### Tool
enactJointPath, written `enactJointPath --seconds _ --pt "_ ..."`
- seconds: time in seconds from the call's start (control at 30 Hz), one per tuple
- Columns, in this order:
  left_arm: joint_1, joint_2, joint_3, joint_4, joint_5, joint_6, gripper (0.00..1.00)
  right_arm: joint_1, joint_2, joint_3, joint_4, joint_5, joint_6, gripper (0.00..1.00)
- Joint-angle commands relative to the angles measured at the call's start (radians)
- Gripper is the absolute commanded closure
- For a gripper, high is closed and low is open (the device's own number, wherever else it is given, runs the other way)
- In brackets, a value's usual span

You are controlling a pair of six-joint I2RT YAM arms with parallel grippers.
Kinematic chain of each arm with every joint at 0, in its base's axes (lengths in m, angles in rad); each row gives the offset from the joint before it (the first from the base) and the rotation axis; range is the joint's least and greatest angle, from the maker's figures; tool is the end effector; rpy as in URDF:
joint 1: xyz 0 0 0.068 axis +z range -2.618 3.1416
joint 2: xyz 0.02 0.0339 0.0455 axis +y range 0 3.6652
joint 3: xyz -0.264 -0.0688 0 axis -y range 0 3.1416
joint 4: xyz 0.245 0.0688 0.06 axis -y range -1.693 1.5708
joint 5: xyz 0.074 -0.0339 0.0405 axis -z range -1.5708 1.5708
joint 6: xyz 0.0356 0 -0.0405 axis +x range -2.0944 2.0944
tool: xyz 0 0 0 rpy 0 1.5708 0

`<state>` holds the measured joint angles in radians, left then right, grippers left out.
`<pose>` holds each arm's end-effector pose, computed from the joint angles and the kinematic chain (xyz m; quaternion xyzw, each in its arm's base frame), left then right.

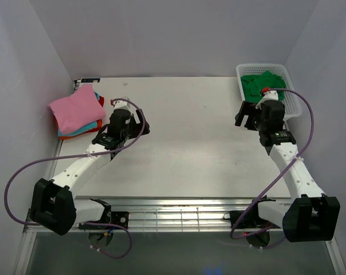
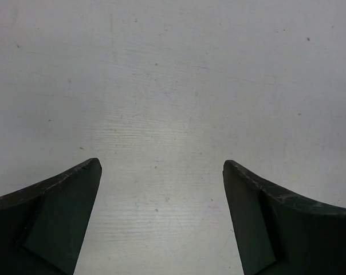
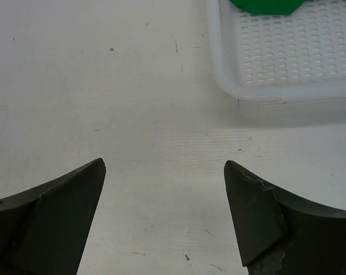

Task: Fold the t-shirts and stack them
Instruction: Grab the tshirt from the pile

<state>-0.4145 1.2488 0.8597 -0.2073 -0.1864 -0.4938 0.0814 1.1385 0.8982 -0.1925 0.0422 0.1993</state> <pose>0.2553 -0.1051 0.2653 -0.0784 0.8774 -0.1306 0.4549 0.2604 0.0197 0.3072 0.0610 0.8401 0.0578 0.5359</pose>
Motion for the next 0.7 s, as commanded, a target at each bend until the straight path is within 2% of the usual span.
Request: enactJointPath --seconds 0.0,0.13,0.2,0.27,0.37,0.47,0.67 --pt "-0.003 -0.04 -0.019 0.034 0.024 0.006 0.02 0.006 0.012 0.024 0.044 0.002 -0.014 0.1" --pt "-0.003 -0.04 -0.024 0.028 0.016 0.003 0.02 0.006 0.127 0.105 0.096 0.128 -0.032 0.1" --pt "-0.003 -0.04 -0.028 0.026 0.018 0.0 0.02 0.004 0.272 0.201 0.036 0.266 -0.035 0.1" --pt "-0.001 -0.042 -0.036 0.028 0.015 -0.005 0.02 0.004 0.431 0.388 -0.019 0.342 -0.059 0.1" --pt "-0.003 -0.038 -0.045 0.034 0.008 -0.003 0.02 0.003 0.576 0.62 -0.091 0.408 -0.096 0.09" --pt "-0.003 -0.028 -0.045 0.04 0.007 -0.005 0.02 -0.011 0.769 0.816 -0.143 0.435 -0.104 0.09" --pt "-0.003 0.003 -0.053 0.045 0.002 0.0 0.02 -0.104 1.002 1.088 -0.208 0.414 -0.075 0.07"
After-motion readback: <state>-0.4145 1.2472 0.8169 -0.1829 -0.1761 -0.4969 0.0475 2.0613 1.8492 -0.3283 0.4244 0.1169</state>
